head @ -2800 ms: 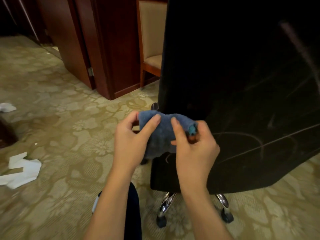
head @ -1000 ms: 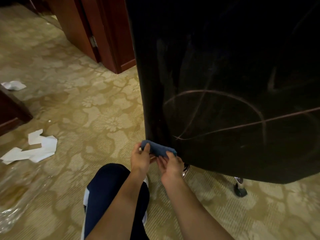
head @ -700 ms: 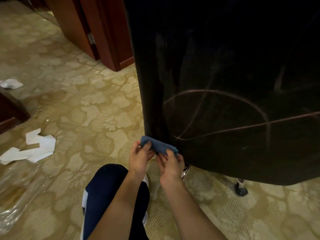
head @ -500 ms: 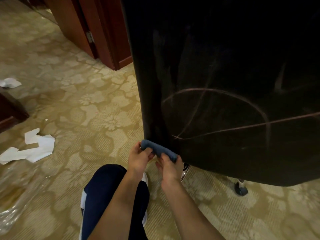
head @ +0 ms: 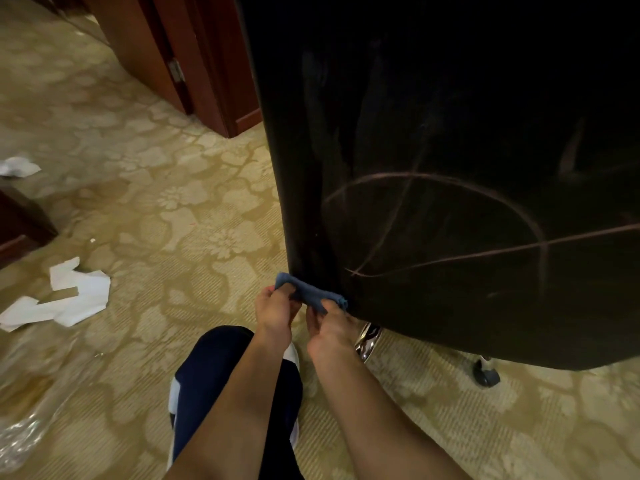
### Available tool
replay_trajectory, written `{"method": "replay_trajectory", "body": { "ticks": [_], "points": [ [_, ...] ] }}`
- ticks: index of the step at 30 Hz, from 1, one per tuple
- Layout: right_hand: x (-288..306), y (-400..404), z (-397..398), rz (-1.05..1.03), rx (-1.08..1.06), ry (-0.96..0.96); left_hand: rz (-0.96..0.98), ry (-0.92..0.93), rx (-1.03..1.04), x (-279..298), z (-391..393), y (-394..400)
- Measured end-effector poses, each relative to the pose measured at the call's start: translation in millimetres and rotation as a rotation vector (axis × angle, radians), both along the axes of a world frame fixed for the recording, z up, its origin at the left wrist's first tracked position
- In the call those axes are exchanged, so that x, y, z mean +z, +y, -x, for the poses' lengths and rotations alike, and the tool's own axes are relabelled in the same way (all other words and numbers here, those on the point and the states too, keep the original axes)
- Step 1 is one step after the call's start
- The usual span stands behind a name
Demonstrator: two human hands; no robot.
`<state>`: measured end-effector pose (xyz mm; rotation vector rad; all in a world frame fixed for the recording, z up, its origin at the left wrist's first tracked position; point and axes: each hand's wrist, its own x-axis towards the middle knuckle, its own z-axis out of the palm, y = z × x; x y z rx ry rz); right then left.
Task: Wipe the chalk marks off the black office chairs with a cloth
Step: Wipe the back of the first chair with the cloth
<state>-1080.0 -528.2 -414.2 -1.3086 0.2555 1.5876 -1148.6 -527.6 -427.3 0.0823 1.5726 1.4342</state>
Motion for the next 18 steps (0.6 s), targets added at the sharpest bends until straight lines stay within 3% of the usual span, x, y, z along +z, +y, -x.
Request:
{"method": "replay_trajectory", "body": {
  "ticks": [10,14,18],
  "points": [
    [61,14,-11,-0.043,-0.078,0.043,-0.33,0.013,0.061,48,-8,15],
    [66,11,-13,-0.009,0.023,0.152,-0.245,-0.074,0.075,50,-7,18],
    [56,17,-9,-0.001,0.071,0.187,-0.078,0.056,0.041,37,2,24]
  ]
}}
